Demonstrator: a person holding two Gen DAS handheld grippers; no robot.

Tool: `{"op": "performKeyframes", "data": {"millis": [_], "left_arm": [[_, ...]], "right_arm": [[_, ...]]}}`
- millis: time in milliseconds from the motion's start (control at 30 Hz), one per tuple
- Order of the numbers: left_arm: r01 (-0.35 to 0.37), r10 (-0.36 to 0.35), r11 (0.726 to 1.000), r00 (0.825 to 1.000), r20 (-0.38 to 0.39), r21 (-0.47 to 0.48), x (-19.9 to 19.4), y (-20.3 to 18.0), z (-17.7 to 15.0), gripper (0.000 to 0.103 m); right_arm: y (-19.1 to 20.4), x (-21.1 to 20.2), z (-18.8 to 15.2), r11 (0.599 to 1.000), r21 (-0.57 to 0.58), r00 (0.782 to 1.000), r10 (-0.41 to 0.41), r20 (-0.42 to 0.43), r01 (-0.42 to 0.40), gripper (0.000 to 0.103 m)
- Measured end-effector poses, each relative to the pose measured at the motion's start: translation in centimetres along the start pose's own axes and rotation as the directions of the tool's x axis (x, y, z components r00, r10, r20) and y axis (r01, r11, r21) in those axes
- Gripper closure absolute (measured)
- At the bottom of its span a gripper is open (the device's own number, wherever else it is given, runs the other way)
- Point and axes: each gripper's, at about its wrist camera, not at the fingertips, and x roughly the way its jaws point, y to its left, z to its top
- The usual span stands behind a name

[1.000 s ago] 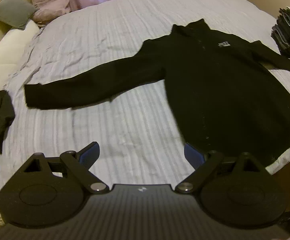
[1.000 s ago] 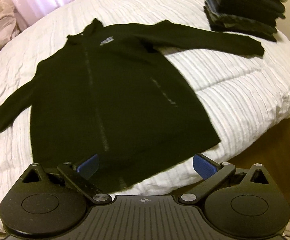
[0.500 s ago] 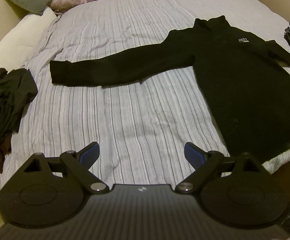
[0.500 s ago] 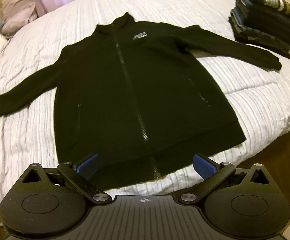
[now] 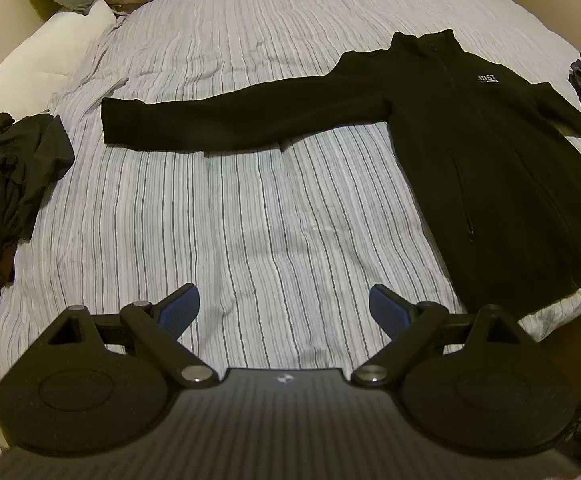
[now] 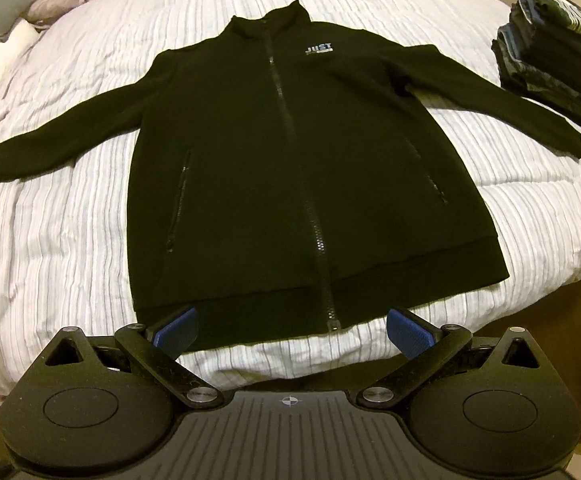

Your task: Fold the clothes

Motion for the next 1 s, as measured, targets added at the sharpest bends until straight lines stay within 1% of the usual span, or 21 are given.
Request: {"op": "performKeyframes", "data": {"millis": [233,433,600,700,767,833,867,1000], "left_arm": [[-0.018,0.018,1.000,1.000,-0.001,-0.016,0.0,0.2,0.0,0.013],[-0.047,0.047,0.997,0.999,0.000,-0.062,0.2,-0.1,0.2,0.013],[-0.113,0.115,0.988,0.993,0.007,-0.104,-0.2,-0.1,1.0,0.013],[-0.172,0.175,0.976,0.985,0.009,-0.131,-1.0,0.4,1.4,0.013],[-0.213,0.217,0.965,0.976,0.013,-0.152,-1.9,0.8,1.3,0.013],[-0.247,0.253,0.956,0.967,0.022,-0.158,-2.6,1.5,0.9,0.013],[-0.259,0.265,0.953,0.964,0.019,-0.155,-2.8,1.9,0.7,0.012],[-0.294,0.296,0.946,0.955,-0.003,-0.134,-2.2,4.8,0.2,0.011]], "right_arm": [[0.2,0.2,0.1,1.000,0.002,1.000,0.006,-0.001,-0.006,0.000],[-0.3,0.7,1.4,1.000,-0.023,1.000,0.018,-0.004,-0.018,0.000],[0.5,0.5,3.7,0.982,-0.164,0.993,0.102,0.058,-0.091,0.000],[2.3,0.6,5.5,0.946,-0.298,0.983,0.161,0.083,-0.130,0.000],[4.0,0.8,6.6,0.911,-0.372,0.971,0.226,0.083,-0.180,0.000],[6.0,0.9,7.6,0.865,-0.433,0.947,0.315,0.071,-0.255,0.000],[7.4,1.0,8.0,0.841,-0.462,0.935,0.349,0.069,-0.280,0.000],[14.3,1.2,9.1,0.748,-0.573,0.888,0.454,0.073,-0.335,0.000]]}}
